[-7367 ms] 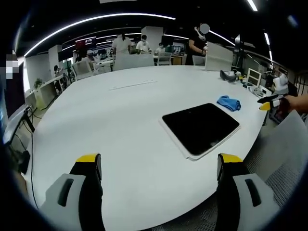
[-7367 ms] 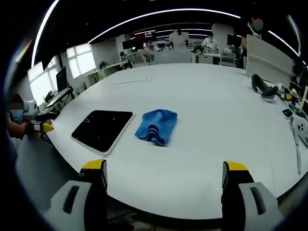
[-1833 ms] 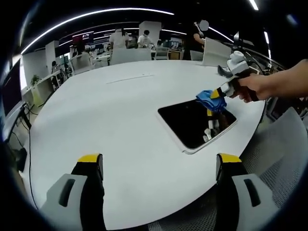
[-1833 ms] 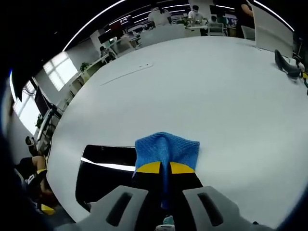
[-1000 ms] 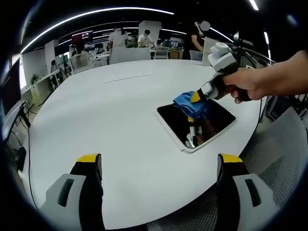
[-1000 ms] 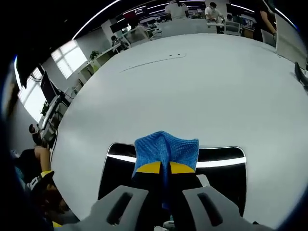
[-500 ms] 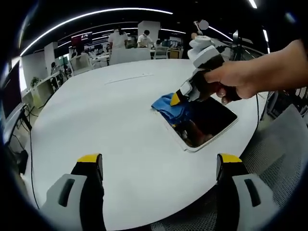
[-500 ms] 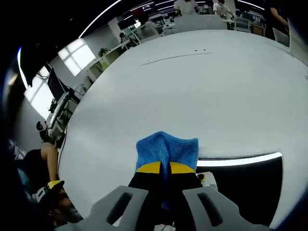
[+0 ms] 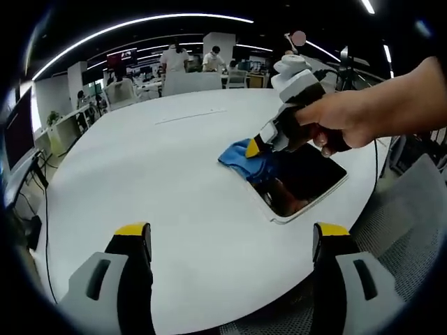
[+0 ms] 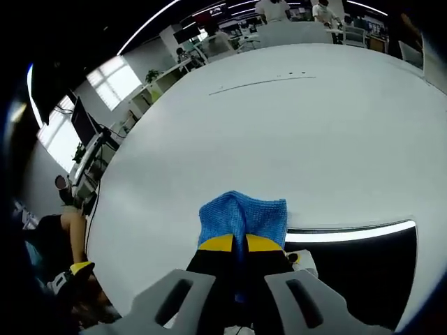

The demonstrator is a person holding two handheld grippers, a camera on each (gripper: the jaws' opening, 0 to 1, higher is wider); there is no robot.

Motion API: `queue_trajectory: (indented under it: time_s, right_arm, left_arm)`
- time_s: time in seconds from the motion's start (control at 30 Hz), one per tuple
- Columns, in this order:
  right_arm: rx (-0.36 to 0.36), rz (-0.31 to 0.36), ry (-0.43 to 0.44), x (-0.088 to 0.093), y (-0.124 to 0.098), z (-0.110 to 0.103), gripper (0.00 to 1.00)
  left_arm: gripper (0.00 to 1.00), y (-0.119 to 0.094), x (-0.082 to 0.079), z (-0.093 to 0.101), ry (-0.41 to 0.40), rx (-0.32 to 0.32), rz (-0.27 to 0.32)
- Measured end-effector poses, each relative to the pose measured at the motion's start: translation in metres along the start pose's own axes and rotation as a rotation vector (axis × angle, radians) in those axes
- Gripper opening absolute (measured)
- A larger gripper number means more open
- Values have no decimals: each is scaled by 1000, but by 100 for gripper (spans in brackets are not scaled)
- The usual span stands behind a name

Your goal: Wipe the mirror surface with the cleaning cloth until all visible marks leave the cleaned area.

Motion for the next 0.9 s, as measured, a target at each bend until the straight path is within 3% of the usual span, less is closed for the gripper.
queue_trajectory:
  time_s: [0.5,0.9]
  right_arm:
    - [-5,-29,-18,31,-11,-11,0]
    - [-18,-46,-17,41,-18,-13,0]
  left_arm:
    - [95,-2,1,2,7,-2,-6]
    - [96,-3,3,2,7,-6,-19]
Point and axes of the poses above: the point that each gripper's makers call its tool centre point, and the gripper's own axes: y roughly forward along the fingers, z roughly to its right, x roughly out of its underside, the point moved 10 cm from there along -y, roughly backward along the fingers, and after that the axes turned 15 degrees about -z, right-handed, at the moved point
